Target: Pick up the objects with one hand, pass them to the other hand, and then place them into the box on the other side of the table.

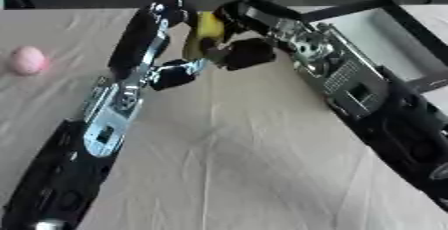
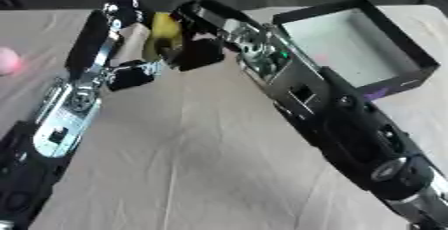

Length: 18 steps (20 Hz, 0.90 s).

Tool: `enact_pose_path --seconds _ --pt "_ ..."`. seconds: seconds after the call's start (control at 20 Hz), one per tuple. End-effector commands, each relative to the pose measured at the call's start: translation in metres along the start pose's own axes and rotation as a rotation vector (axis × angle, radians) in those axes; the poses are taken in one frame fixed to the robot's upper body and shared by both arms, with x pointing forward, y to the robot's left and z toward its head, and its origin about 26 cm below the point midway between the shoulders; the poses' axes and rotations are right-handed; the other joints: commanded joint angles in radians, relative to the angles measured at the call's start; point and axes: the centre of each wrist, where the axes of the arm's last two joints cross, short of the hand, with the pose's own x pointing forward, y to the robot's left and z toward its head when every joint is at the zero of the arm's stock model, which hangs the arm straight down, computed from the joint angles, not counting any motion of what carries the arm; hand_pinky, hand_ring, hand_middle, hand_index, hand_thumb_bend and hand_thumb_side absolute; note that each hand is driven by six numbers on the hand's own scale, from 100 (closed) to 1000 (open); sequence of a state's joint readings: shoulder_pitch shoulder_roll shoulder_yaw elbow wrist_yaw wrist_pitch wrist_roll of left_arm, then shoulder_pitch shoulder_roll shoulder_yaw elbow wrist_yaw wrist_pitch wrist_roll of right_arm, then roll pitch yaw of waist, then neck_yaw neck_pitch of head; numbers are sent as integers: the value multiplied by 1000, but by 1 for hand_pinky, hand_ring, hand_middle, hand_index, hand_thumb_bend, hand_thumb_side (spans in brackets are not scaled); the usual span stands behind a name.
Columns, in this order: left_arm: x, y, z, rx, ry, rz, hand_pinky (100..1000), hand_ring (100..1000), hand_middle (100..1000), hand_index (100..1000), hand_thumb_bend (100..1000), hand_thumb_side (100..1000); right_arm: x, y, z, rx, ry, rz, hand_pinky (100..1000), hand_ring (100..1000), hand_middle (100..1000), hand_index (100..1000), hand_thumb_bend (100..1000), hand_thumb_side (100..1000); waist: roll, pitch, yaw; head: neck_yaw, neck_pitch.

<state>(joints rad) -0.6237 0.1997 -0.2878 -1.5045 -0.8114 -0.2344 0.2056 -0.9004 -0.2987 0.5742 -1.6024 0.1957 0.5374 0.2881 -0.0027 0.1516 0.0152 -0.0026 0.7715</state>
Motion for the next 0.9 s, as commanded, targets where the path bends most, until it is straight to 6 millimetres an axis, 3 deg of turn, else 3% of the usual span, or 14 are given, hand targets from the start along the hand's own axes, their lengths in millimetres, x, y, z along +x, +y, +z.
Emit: enact_pose_path --seconds 0.05,0.3,0.35,0.4,0.55,0.9 --pt "2 6 -7 39 6 -14 717 647 591 716 509 100 4 -6 3 3 -12 3 906 725 510 653 100 223 -11 -20 1 0 -1" --pt "2 6 -7 41 16 -17 734 683 627 766 659 100 7 -9 6 -2 -13 -18 902 719 505 647 100 208 -11 -20 0 0 -1" --pt "1 5 -7 39 17 -21 738 689 634 773 682 110 8 -9 6 -5 -13 -23 902 717 505 647 100 247 -10 -20 0 0 -1" --pt "1 5 -6 35 18 -27 740 695 641 779 726 145 8 -10 7 -10 -12 -29 902 717 504 647 100 205 -10 -20 0 0 -1" --pt "0 5 -5 19 16 -43 745 706 652 792 806 207 8 -13 9 -28 -6 -46 901 716 505 648 100 210 -9 -21 -1 0 -1" --pt "-2 4 -2 -12 2 -63 746 710 650 793 878 244 6 -23 14 -88 11 -83 902 716 507 651 100 224 -6 -23 -6 4 -1"
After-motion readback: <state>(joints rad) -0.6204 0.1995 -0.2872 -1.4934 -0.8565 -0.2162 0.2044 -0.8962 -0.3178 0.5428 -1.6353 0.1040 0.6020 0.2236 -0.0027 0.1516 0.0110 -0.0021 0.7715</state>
